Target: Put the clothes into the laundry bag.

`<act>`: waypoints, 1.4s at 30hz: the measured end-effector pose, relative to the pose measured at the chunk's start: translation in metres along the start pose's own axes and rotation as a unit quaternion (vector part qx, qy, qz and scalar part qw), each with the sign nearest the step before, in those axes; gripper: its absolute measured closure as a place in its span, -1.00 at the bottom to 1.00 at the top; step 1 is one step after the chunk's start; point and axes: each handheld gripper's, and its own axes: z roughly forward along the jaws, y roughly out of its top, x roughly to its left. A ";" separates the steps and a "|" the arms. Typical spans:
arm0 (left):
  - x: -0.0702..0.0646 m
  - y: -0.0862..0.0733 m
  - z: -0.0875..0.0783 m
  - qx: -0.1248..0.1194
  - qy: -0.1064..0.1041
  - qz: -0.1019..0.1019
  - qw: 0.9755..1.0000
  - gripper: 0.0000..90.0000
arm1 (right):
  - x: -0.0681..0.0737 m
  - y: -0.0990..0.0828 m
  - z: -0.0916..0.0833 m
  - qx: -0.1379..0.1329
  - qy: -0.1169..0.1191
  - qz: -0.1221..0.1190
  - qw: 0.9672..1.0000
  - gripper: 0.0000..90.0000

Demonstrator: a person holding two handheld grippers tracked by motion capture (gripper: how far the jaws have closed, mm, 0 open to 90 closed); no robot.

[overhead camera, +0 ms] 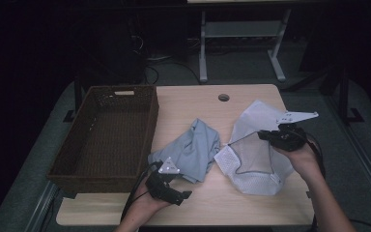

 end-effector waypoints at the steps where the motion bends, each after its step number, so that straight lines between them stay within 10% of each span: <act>1: 0.000 0.000 0.000 0.000 0.000 0.000 1.000 -0.67 | 0.000 0.002 -0.001 0.000 -0.002 -0.002 1.000 0.94; 22: -0.002 0.015 -0.012 -0.011 0.008 -0.014 1.000 -0.67 | -0.011 0.020 0.002 -0.006 -0.012 -0.013 1.000 0.94; 42: 0.017 0.089 0.002 -0.023 0.061 -0.010 0.998 -0.68 | -0.013 0.017 -0.003 -0.009 -0.006 -0.010 1.000 0.94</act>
